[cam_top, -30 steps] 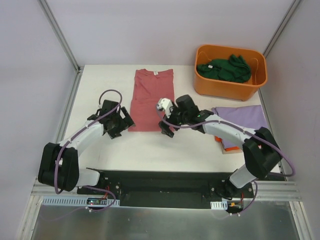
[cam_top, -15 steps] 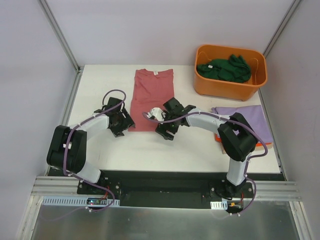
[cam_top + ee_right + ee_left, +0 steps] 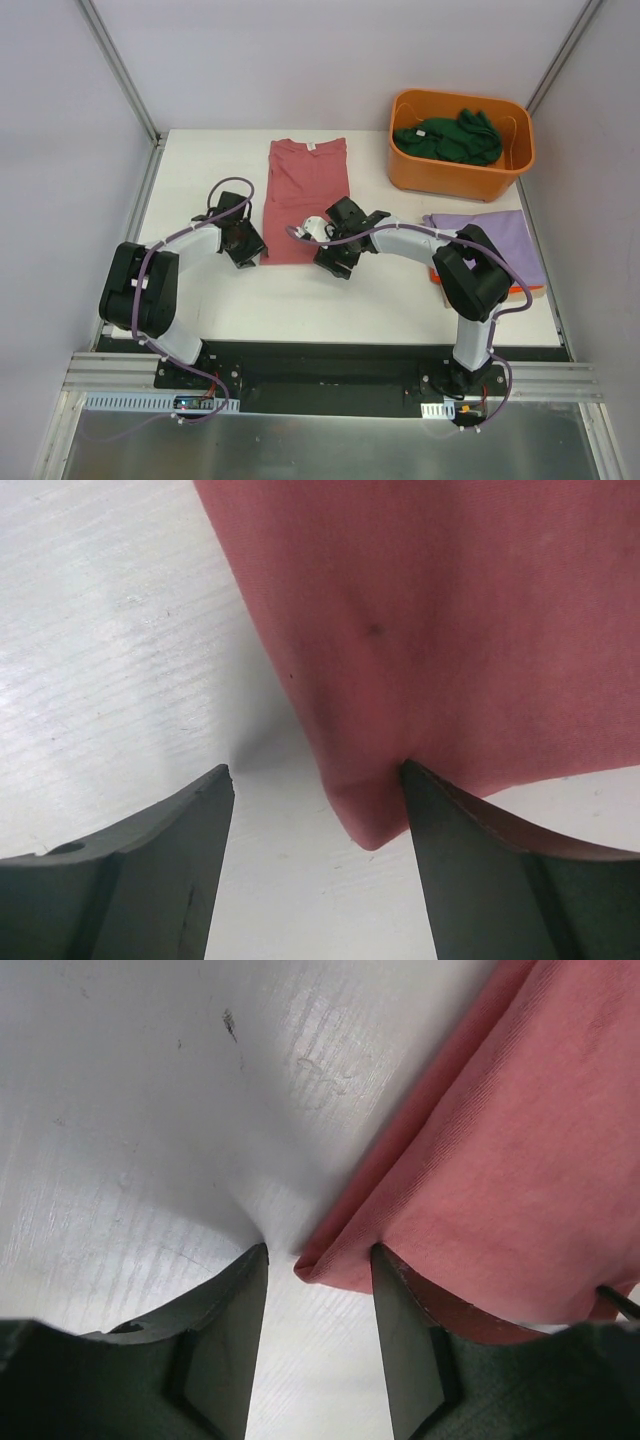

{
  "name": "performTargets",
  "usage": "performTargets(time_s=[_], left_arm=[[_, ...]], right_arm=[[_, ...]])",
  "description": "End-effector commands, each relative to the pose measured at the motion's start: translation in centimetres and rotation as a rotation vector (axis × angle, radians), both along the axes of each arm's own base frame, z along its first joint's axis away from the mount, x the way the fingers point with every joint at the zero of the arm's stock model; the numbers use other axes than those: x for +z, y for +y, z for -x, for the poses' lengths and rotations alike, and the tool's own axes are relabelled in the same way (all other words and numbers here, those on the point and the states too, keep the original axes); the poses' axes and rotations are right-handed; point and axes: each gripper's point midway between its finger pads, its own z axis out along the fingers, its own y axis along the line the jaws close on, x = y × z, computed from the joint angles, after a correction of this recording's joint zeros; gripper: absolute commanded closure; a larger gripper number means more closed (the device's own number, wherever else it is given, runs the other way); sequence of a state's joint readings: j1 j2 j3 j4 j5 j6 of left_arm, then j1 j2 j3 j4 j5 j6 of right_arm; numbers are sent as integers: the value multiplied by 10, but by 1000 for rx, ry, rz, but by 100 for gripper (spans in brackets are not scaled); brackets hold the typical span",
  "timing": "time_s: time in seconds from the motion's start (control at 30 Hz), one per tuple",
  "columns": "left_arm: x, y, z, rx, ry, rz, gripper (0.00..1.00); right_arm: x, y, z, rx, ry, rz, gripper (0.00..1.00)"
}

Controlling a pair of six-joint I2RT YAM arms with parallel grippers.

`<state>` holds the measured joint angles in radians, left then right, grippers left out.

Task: Fold and stack the t-shirts
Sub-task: Grab one side of the 2/3 rectangular tshirt with both arms

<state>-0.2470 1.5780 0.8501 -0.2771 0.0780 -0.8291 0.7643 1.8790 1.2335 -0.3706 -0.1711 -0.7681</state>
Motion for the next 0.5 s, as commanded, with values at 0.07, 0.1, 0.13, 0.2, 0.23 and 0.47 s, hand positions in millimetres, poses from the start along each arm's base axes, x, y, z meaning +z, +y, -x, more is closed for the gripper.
performTargets(time_s=[0.07,0.1,0.13,0.2,0.23,0.47], left_arm=[[-5,-7,3,-2,32,49,56],[-7,-9,6,-7,40,59,56],[-8,-10,8,-10,45,67,56],[-14,-13,13,-7,68,82,58],[-17,-15,15,-8,75,92,62],[-23,-8,13,25,72,57,100]], right_arm=[[2,-3,-5,-37,-20,6,29],[2,-3,-5,-40,-20,6,29],[3,-3,-6,-44,-23,5,29],[2,-2,-4,-39,-19,3,30],[2,-3,-5,-41,-20,4,29],[2,-7,-5,-60,-29,19,30]])
